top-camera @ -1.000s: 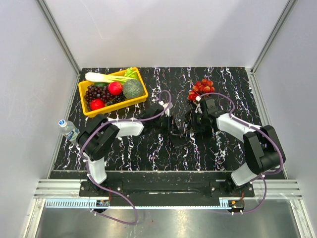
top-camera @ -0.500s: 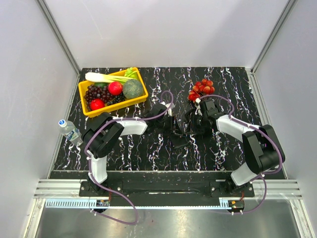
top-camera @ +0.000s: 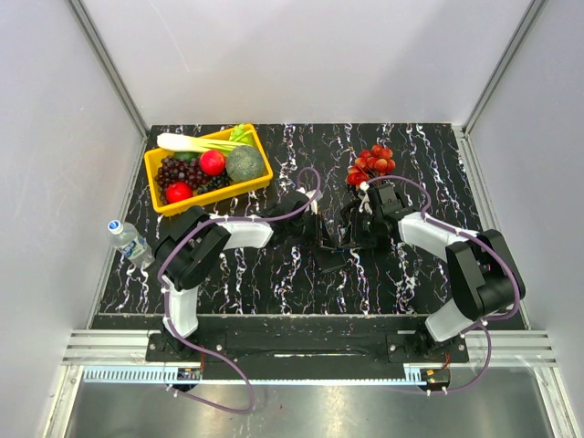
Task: Put the credit cards into the card holder
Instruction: Close the card holder at the center of the board.
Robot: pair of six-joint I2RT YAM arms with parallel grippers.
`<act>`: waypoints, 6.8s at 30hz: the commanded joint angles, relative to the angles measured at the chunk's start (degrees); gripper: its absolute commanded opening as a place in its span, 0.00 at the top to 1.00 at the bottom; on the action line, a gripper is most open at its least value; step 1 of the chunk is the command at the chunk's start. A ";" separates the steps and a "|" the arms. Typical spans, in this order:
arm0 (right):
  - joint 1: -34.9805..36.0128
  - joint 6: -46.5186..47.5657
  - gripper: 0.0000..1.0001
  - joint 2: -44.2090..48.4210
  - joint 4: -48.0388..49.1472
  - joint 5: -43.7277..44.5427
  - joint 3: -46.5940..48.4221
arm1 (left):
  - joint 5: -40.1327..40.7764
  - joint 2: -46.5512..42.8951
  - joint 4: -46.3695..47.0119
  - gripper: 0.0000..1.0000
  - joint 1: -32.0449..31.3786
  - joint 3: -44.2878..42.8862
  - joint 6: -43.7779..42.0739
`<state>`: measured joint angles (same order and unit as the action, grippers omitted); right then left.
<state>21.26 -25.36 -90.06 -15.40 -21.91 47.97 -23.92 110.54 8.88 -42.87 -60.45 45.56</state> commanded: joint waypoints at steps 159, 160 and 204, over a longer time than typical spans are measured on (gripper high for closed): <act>3.27 -3.20 0.87 -0.20 2.39 2.49 4.77 | 5.73 -4.28 -1.33 1.00 -0.72 2.17 0.49; 3.27 -3.29 0.87 -0.38 2.39 2.40 4.77 | 5.64 -4.28 -1.41 1.00 -0.81 2.35 0.49; 5.99 -0.12 0.91 -5.39 -1.74 2.48 6.97 | -1.56 -5.07 5.79 1.00 -0.11 6.39 5.32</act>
<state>26.41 -26.20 -96.62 -16.69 -21.87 53.04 -21.06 107.28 11.44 -42.92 -54.28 48.88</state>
